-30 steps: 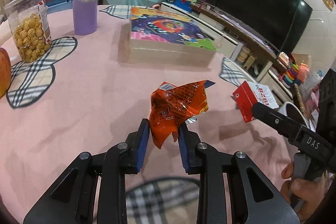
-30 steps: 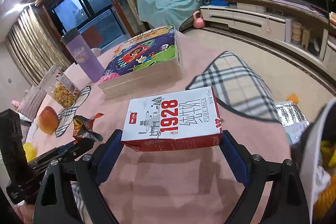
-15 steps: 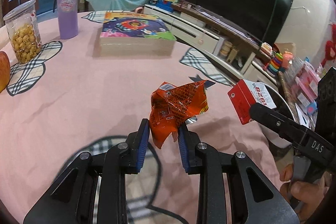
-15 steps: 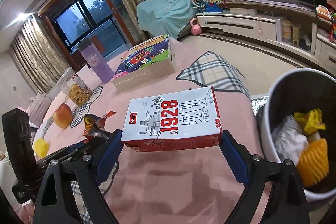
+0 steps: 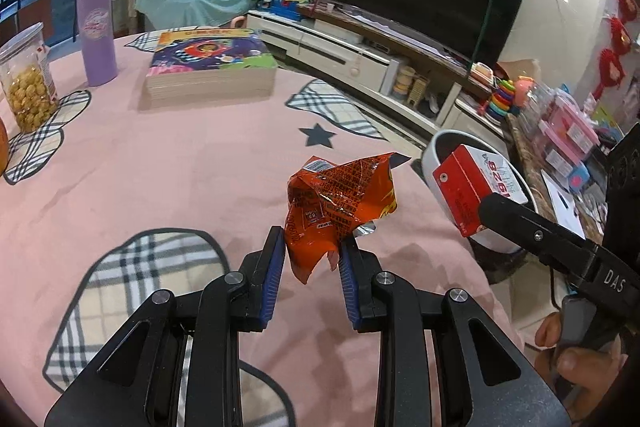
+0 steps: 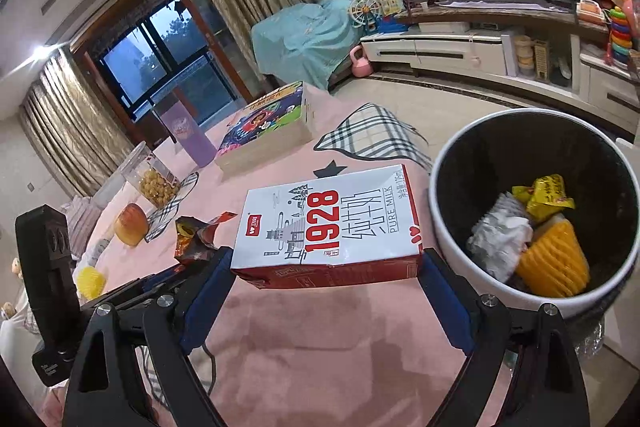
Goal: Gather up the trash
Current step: 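Carry the orange chip bag and red carton over the bin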
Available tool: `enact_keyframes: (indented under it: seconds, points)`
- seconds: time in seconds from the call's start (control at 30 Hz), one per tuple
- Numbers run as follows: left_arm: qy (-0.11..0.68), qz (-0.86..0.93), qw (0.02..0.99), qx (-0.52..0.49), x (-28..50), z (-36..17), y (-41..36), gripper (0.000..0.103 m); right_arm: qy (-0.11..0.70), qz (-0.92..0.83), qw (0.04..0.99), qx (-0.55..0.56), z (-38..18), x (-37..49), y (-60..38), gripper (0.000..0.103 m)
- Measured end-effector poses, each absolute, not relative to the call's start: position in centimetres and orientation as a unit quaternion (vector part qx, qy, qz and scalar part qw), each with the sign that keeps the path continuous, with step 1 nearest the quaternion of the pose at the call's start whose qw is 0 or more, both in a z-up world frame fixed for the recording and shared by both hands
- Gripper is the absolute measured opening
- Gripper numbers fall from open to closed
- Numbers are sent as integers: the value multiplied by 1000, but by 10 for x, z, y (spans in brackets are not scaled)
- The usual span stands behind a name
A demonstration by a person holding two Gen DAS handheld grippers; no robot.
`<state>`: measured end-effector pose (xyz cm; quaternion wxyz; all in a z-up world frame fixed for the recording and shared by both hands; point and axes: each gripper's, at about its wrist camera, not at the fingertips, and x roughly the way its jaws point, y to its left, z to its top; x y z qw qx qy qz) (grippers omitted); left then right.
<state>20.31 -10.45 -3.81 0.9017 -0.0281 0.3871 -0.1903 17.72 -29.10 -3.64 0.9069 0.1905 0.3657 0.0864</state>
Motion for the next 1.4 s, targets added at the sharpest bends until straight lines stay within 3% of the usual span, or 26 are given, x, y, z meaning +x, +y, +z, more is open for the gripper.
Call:
enact_keyframes:
  seconds: [1.4]
  points:
    - [386, -274, 880, 42, 192, -29, -222, 25, 353, -1, 908, 226, -39, 136, -406, 92]
